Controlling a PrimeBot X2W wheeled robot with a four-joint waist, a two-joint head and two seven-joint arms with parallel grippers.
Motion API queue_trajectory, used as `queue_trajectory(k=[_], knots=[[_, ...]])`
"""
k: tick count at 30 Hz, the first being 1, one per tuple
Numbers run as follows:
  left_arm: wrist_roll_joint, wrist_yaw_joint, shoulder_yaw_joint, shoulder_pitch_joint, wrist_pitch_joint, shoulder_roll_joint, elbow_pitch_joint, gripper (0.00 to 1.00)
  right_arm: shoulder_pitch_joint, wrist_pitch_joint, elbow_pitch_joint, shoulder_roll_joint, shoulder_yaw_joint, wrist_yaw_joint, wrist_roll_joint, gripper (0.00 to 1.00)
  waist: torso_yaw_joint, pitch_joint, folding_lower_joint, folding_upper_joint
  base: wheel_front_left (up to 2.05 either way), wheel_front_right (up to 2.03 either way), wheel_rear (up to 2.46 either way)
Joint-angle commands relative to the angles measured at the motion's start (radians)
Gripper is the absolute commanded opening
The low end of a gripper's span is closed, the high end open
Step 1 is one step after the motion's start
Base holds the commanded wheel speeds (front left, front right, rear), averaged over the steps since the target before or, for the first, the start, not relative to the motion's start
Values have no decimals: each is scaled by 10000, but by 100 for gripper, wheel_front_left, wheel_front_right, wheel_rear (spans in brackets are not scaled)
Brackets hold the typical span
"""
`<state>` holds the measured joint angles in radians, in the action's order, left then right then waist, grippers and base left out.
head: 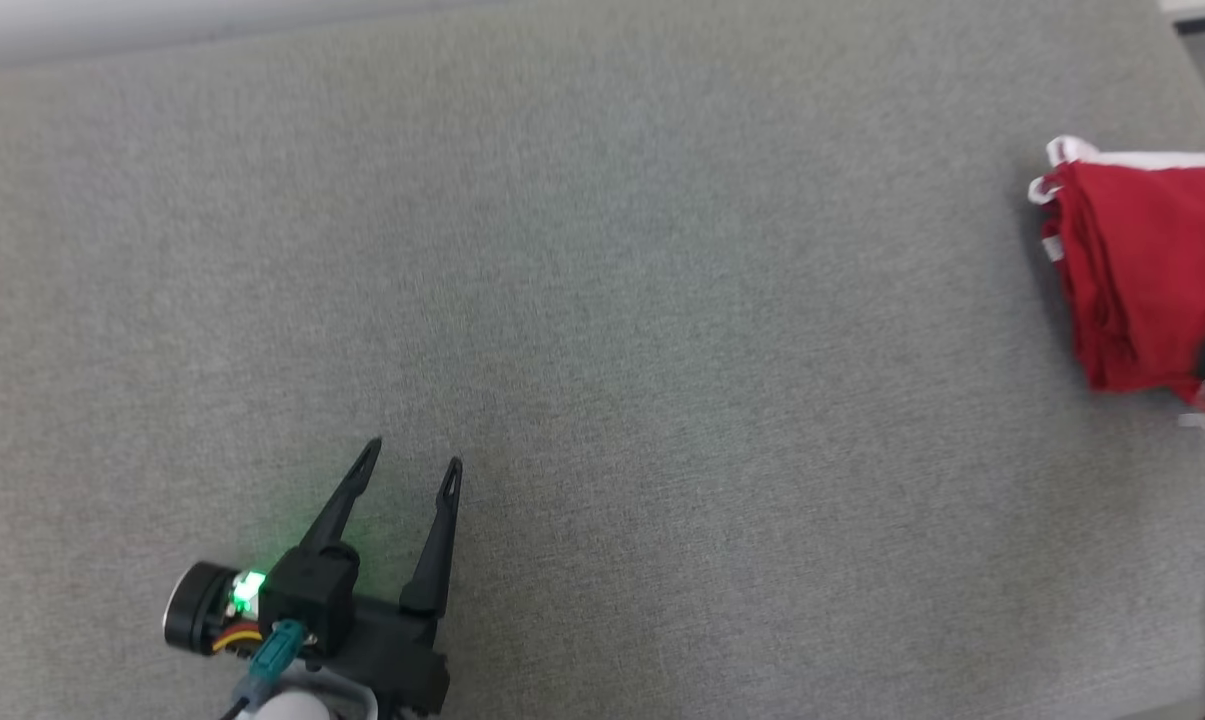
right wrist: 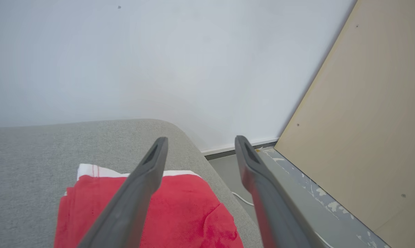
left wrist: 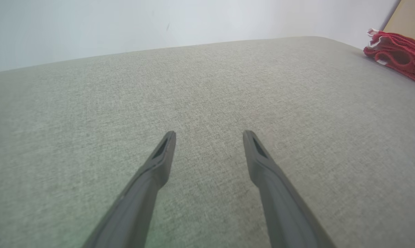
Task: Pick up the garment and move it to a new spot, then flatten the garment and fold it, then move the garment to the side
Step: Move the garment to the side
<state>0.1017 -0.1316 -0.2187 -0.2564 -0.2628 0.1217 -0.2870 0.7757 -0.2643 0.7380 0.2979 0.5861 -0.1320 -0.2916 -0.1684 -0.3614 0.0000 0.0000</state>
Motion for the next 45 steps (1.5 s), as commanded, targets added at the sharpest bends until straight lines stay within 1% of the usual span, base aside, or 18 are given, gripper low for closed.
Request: queue_trajectory(k=[1, 9, 13, 19, 21, 23, 27, 36, 37, 39, 41, 45], knots=[[-20, 20, 114, 219, -29, -76, -16, 100, -333, 4, -226, -273, -425, 28, 283, 100, -97, 488, 0, 0, 0, 0, 0], [-52, 23, 862, 912, -29, -354, -91, 100, -1952, 4, -1596, -1454, -2949, 28, 2069, 100, 71, 1441, 0, 0, 0, 0, 0], [39, 69, 1385, 1300, -30, -484, -122, 100, -2734, 4, -1823, -1818, -3994, 28, 2685, 100, 222, 1847, 0, 0, 0, 0, 0], [-23, 69, 2004, 1823, -30, -609, -222, 100, -3763, 4, -1829, -2209, -5013, 28, 3231, 100, 514, 2425, 0, 0, 0, 0, 0], [-1, 89, 2169, 1977, -30, -638, -256, 100, -4117, 4, -1819, -2309, -5145, 28, 3334, 100, 628, 2613, 0, 0, 0, 0, 0], [-1, 72, 2298, 2106, -30, -673, -285, 100, -4425, 4, -1881, -2401, -5530, 26, 3258, 100, 735, 2775, 0, 0, 0, 0, 0], [34, 133, 2554, 2427, -30, -704, -371, 100, -5071, 4, -1852, -2451, -5887, 26, 3493, 100, 895, 3126, 0, 0, 0, 0, 0], [144, 137, 2824, 2673, -30, -718, -374, 100, -5604, 4, -2110, -2475, -6223, 26, 3930, 100, 1088, 3459, 0, 0, 0, 0, 0], [169, 134, 2852, 2687, -30, -719, -380, 100, -5625, 4, -2161, -2475, -6278, 26, 3848, 100, 1099, 3500, 0, 0, 0, 0, 0], [242, 161, 2867, 2761, -30, -719, -364, 100, -5696, 4, -2228, -2473, -6164, 26, 3969, 100, 1115, 3585, 0, 0, 0, 0, 0], [247, 165, 2885, 2817, -30, -720, -362, 100, -5731, 4, -2292, -2484, -6262, 26, 3882, 100, 1113, 3652, 0, 0, 0, 0, 0], [270, 199, 2956, 2926, -30, -721, -317, 100, -5813, 4, -2363, -2478, -6261, 27, 4063, 100, 1104, 3786, 0, 0, 0, 0, 0]])
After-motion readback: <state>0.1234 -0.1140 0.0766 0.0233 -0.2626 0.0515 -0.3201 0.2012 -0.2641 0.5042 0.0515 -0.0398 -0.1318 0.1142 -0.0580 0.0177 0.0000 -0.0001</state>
